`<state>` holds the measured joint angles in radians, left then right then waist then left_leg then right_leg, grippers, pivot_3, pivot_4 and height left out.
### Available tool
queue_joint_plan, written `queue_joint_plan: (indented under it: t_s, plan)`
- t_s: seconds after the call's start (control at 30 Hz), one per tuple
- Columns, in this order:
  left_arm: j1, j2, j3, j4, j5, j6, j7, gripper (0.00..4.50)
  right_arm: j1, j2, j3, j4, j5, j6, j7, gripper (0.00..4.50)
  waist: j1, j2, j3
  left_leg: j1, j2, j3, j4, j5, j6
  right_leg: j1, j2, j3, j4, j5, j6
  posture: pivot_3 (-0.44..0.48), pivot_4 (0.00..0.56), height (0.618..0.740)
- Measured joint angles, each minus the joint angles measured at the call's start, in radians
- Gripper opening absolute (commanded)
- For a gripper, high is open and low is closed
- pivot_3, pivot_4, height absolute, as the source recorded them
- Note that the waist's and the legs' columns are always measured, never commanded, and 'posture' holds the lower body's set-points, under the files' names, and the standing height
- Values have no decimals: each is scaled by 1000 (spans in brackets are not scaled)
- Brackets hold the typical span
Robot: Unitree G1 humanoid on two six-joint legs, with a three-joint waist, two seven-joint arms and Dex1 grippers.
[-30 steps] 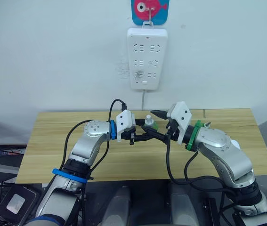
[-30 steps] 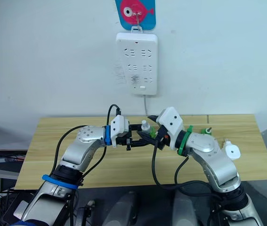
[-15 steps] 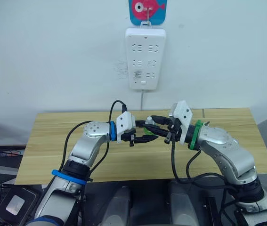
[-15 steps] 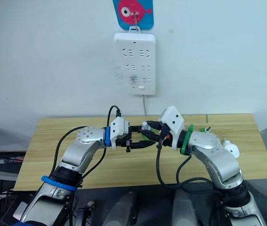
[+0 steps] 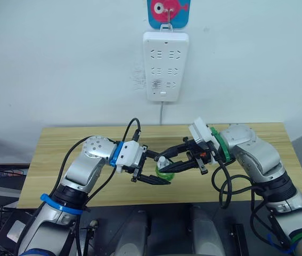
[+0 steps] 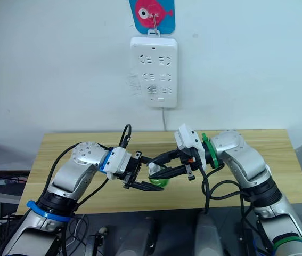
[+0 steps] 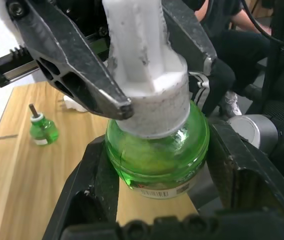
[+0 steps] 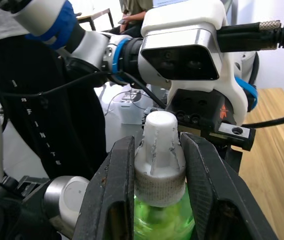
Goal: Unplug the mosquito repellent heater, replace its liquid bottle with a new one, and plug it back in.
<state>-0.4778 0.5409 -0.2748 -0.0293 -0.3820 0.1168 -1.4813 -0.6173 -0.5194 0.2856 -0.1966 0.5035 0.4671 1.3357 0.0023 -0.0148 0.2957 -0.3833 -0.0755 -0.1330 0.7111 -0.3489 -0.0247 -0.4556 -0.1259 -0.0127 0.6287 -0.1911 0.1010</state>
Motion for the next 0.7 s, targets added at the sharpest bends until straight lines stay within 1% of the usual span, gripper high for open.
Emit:
queue_joint_plan:
  t_s: [0.1,0.2,0.27,0.33,0.37,0.43,0.5,0.57,0.7]
  plan:
    - [0,-9,-4,12,9,-15,6,2250,14,-31,-35,-3,3,4,-17,3391,1,0,0,0,0,0,0,0,0,0,0,0,0,0,0,90,281,740]
    - [1,-19,-3,37,14,-16,28,2250,74,-68,-84,-36,4,26,-75,4374,4,0,0,0,0,0,0,0,0,0,0,0,0,0,0,84,280,740]
    - [0,-25,7,59,29,-16,72,2250,146,-87,-110,-83,4,52,-141,4442,4,0,0,0,0,0,0,0,0,0,0,0,0,0,0,81,280,740]
    - [0,-27,8,71,31,-16,80,2250,150,-88,-112,-98,3,57,-156,4442,1,0,0,0,0,1,0,0,0,0,0,1,1,0,0,73,280,740]
    - [-1,-46,19,80,35,-8,131,2250,186,-72,-130,-150,-17,67,-238,4442,1,0,0,0,0,0,0,0,0,0,0,0,1,0,0,73,281,740]
    - [-1,-66,49,101,43,11,206,2250,221,-11,-126,-198,-57,78,-362,4442,1,0,0,0,0,1,0,0,0,-1,0,1,1,0,0,76,279,740]
    - [0,-73,63,112,54,19,254,2250,230,30,-106,-225,-98,89,-461,4442,0,0,0,0,-1,1,1,0,0,-1,-1,1,1,0,0,75,276,740]
    - [3,-77,67,112,60,20,280,2250,226,53,-96,-237,-135,90,-522,4442,-2,0,0,0,-1,1,1,0,0,-1,-1,1,1,0,0,73,274,740]
    - [19,-88,66,112,71,22,300,2250,195,99,-55,-218,-196,86,-596,4442,-3,0,0,0,-1,1,1,0,0,-1,0,1,1,0,0,76,268,740]
